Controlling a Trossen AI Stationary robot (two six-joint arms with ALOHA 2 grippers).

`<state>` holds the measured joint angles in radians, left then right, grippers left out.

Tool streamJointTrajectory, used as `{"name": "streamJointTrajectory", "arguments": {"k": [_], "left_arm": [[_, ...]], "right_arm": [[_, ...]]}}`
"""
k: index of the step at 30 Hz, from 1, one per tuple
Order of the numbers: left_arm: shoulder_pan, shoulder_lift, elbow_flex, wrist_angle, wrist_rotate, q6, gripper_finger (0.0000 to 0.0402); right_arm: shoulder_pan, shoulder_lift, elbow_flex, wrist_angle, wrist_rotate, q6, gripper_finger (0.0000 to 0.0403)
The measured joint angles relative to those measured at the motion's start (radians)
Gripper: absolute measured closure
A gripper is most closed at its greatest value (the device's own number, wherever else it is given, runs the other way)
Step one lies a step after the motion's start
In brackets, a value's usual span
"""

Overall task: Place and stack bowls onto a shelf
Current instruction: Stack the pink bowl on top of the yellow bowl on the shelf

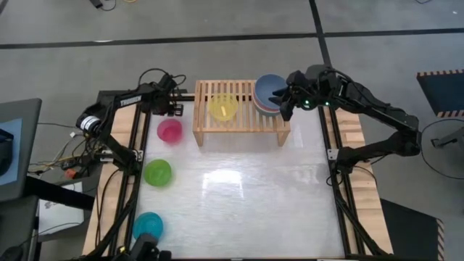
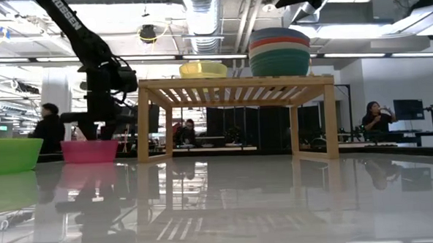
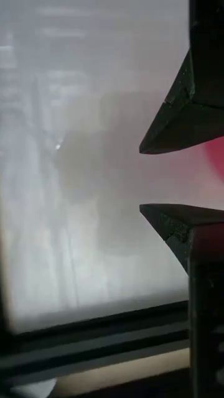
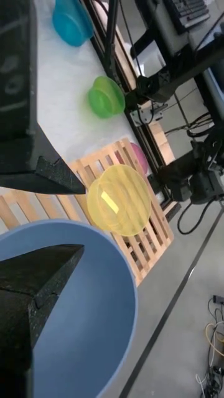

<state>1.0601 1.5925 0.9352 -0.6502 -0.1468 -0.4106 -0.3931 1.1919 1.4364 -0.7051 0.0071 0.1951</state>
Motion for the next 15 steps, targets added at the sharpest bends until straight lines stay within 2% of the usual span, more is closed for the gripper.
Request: {"name": "streamJointTrajectory", "arguments": {"k": [10, 15], "left_arm": [[0.0, -0.192, -0.001, -0.129, 0.078, 0.116, 0.0276], [-0.015, -0.19, -0.023, -0.125, 0.05, 0.136, 0.0276]], "right_arm": [[-0.036, 0.0, 0.0, 0.004, -0.001, -0.001, 0.0239], [-0.042, 0.0, 0.0, 0.003, -0.003, -0.001, 0.0239]]}}
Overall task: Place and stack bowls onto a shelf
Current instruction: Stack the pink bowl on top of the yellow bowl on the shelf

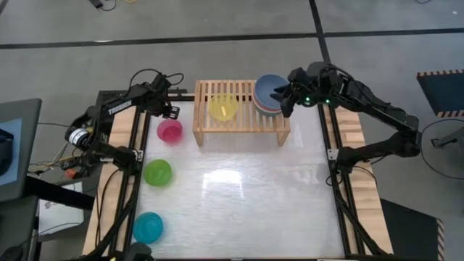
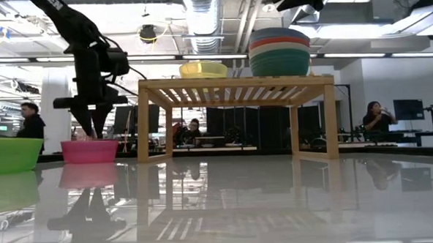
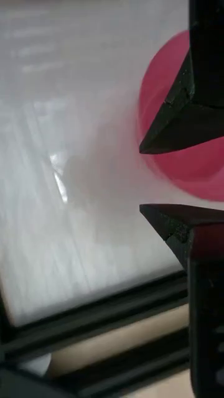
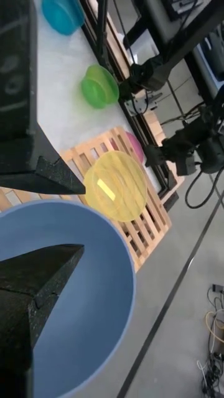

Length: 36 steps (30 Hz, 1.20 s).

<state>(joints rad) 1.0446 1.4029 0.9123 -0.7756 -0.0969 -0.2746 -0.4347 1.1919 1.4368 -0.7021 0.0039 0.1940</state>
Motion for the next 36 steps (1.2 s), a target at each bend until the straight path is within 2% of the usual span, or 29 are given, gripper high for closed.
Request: {"name": "streamJointTrajectory", "arguments": {"k": [5, 13, 20, 31, 36], "left_arm": [[-0.017, 0.048, 0.0, 0.023, -0.066, -0.064, 0.0276], [-0.013, 0.168, 0.0, -0.06, 0.012, -0.045, 0.0276], [-0.024, 0.168, 0.002, -0.078, 0.043, -0.027, 0.028], [-0.034, 0.168, 0.002, -0.11, 0.103, -0.033, 0.0394], [-0.034, 0.136, 0.002, -0.153, 0.104, -0.024, 0.0388]], "right_arm": [[0.014, 0.0, 0.0, -0.001, -0.001, 0.0, 0.0239], [0.043, 0.0, 0.0, -0.026, -0.002, -0.008, 0.0239], [0.042, 0.0, 0.0, -0.026, -0.002, -0.019, 0.0239], [0.04, 0.0, 0.0, -0.024, -0.002, -0.025, 0.0239], [0.049, 0.0, 0.0, -0.03, -0.003, -0.006, 0.0239]]}}
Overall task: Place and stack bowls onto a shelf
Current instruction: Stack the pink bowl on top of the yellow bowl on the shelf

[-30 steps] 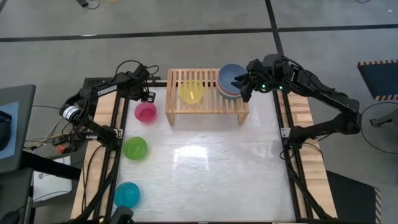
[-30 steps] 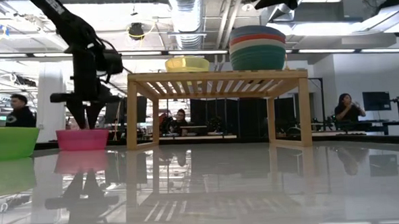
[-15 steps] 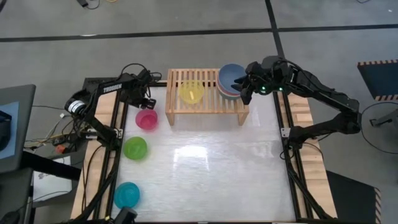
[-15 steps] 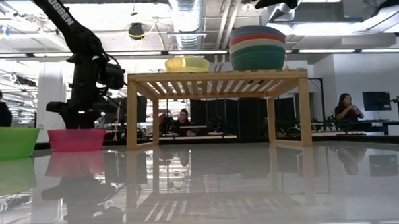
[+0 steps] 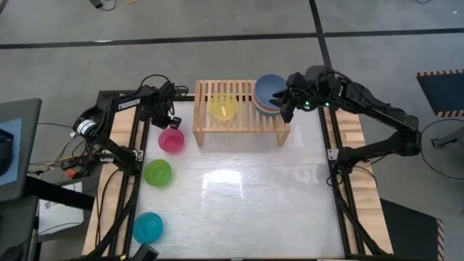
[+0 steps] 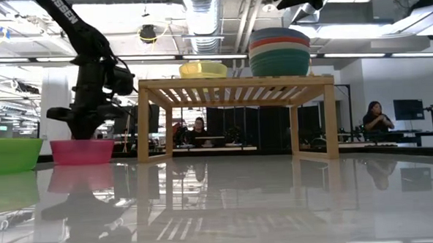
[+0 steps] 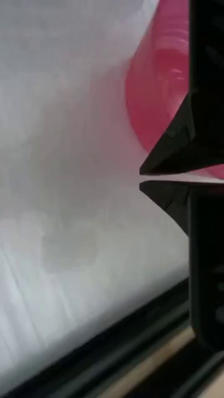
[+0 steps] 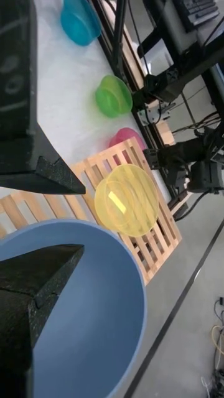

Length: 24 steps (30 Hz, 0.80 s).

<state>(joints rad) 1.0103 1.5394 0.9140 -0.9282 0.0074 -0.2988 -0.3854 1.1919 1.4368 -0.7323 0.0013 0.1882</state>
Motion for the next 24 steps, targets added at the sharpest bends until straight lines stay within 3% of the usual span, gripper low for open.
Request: {"name": "streamJointTrajectory", "arguments": {"k": [12, 24], "left_arm": [[0.0, -0.025, -0.033, -0.042, 0.008, 0.035, 0.0277], [-0.001, -0.105, 0.019, -0.061, 0.091, 0.081, 0.0266]], "right_arm": [[0.013, 0.0, 0.0, 0.0, 0.0, 0.007, 0.0239], [0.003, 0.0, 0.0, 0.0, 0.0, 0.026, 0.0239]]}}
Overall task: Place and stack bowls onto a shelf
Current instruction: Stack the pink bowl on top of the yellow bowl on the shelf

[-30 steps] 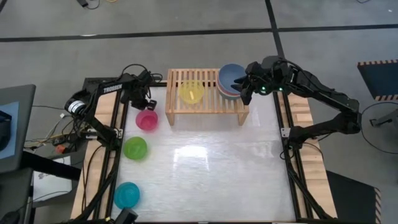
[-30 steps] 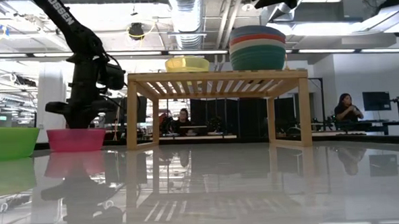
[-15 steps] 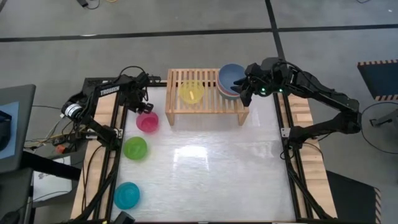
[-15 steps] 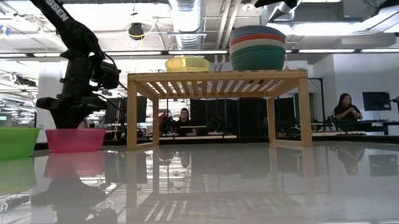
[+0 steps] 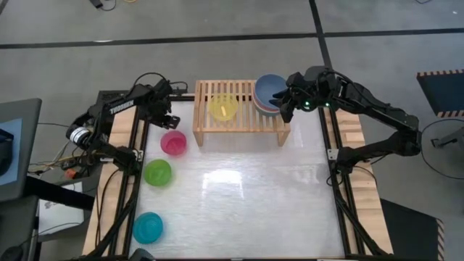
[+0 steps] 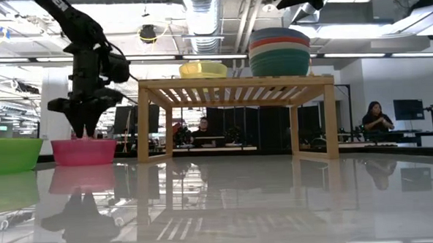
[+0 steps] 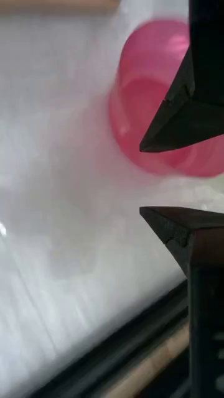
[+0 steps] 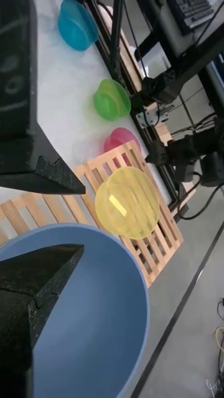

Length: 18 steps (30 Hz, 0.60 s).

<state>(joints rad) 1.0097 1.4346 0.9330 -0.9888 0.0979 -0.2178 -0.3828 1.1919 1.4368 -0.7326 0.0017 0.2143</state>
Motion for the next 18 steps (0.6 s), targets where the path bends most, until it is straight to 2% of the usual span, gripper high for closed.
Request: {"name": "streamJointTrajectory", "arguments": {"k": [2, 5, 10, 13, 18], "left_arm": [[-0.012, -0.022, -0.031, 0.01, 0.002, 0.021, 0.0266], [-0.03, -0.025, -0.109, 0.034, -0.053, 0.027, 0.0266], [-0.049, -0.024, -0.182, 0.095, -0.001, 0.013, 0.0279], [-0.066, -0.024, -0.191, 0.095, 0.003, 0.013, 0.0311], [-0.084, -0.024, -0.191, 0.099, 0.003, -0.003, 0.0387]], "right_arm": [[0.001, 0.0, 0.0, 0.0, 0.0, 0.014, 0.0239], [0.011, 0.0, 0.0, -0.006, 0.0, 0.024, 0.0239], [0.039, 0.0, 0.0, -0.008, 0.014, 0.041, 0.0239], [0.048, 0.006, 0.0, -0.008, 0.021, 0.049, 0.0239], [0.061, 0.006, 0.0, -0.005, 0.024, 0.082, 0.0239]]}}
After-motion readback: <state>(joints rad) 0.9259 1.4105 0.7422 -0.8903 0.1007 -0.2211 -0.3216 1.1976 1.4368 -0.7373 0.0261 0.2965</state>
